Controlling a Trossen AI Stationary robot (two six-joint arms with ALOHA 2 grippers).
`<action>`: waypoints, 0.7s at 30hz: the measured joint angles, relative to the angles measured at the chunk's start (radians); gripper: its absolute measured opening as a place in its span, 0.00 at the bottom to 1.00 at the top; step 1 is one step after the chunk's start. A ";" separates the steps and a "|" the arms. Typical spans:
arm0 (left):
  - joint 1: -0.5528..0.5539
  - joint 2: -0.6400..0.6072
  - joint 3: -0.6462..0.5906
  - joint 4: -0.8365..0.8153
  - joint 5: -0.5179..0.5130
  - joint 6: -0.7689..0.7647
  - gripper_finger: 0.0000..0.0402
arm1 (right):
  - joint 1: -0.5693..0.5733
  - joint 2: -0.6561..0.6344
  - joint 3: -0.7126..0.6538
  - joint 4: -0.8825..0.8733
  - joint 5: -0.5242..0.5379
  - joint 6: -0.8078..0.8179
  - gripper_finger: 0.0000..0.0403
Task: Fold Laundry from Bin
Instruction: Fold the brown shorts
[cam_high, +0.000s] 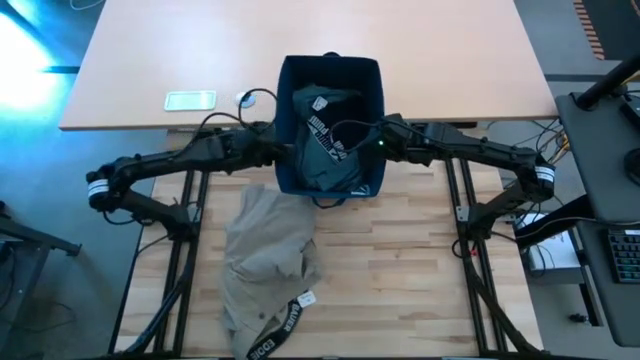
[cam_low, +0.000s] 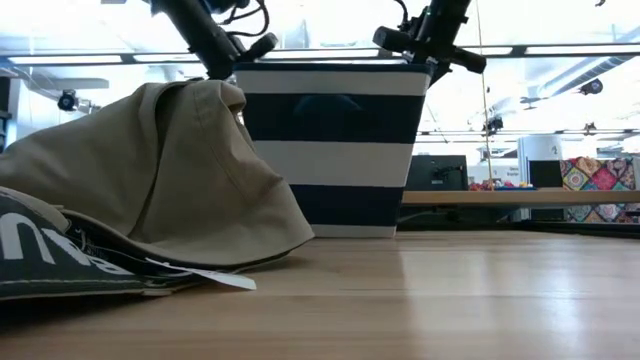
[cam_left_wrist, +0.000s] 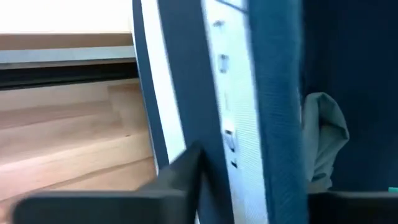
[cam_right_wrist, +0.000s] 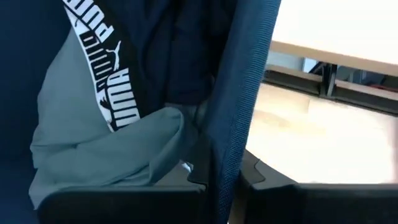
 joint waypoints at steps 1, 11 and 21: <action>0.000 0.008 0.011 0.006 -0.001 0.010 0.07 | -0.010 -0.003 0.000 0.008 -0.002 -0.006 0.03; 0.190 0.102 0.234 0.051 0.029 0.213 0.01 | -0.186 0.004 0.059 0.304 -0.005 -0.257 0.03; 0.385 0.364 0.537 0.002 0.200 0.314 0.03 | -0.390 0.172 0.185 0.470 -0.065 -0.356 0.03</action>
